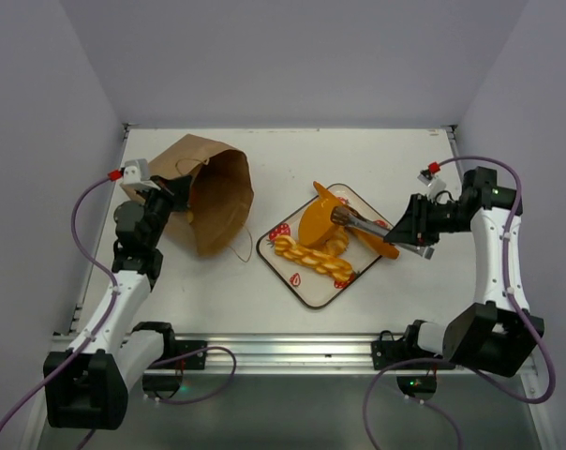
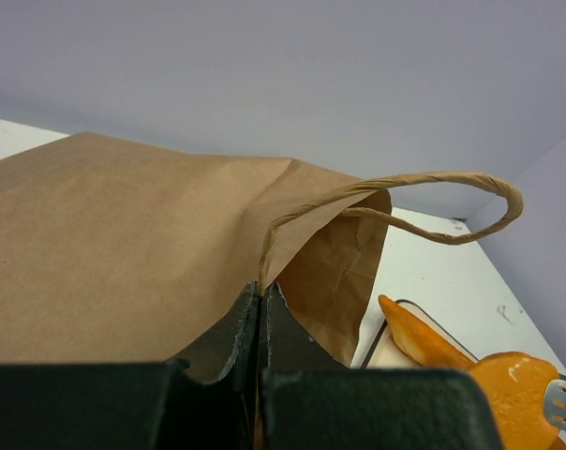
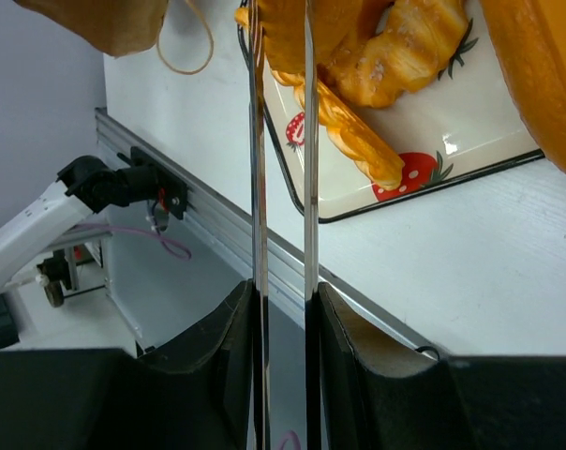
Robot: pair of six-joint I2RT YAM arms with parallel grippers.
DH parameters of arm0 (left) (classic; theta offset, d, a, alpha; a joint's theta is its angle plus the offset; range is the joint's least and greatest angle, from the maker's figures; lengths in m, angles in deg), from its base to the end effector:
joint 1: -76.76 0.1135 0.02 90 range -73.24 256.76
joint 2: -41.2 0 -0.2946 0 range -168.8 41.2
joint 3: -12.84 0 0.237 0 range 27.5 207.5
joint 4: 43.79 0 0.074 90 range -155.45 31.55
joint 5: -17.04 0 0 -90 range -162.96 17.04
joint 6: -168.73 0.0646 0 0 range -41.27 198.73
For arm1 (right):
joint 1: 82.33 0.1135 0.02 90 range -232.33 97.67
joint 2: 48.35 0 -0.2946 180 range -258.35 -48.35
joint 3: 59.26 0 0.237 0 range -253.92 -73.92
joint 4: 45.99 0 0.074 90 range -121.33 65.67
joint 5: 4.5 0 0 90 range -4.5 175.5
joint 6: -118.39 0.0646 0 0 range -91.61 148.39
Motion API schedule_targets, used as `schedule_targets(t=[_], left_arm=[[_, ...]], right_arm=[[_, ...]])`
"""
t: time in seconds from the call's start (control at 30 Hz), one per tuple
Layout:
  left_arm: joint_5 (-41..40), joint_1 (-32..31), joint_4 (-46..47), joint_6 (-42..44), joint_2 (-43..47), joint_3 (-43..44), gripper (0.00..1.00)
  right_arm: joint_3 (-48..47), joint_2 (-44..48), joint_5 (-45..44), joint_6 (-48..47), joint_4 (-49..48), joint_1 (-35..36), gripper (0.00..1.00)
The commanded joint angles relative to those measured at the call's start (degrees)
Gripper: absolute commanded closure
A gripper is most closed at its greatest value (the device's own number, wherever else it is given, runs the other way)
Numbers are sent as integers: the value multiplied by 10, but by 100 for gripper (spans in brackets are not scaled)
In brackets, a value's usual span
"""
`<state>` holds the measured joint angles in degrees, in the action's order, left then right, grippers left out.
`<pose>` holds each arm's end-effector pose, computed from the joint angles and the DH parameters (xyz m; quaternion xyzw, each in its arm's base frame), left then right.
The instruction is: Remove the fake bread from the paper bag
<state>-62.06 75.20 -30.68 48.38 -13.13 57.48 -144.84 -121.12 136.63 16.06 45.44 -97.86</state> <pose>0.2186 -0.0182 0.3211 -0.1027 0.6783 -0.2618 0.6788 0.1931 -0.0015 0.3351 -0.0177 0.8985 0.3952 0.1902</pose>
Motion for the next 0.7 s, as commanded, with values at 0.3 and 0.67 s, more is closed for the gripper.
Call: schedule_targets(t=[0.3, 0.67], left_arm=[[8, 3, 20, 16, 33, -22, 100], [7, 2, 11, 23, 33, -17, 100]], right_arm=[[-34, 55, 70, -50, 43, 2, 100], [-72, 46, 85, -81, 49, 61, 100]])
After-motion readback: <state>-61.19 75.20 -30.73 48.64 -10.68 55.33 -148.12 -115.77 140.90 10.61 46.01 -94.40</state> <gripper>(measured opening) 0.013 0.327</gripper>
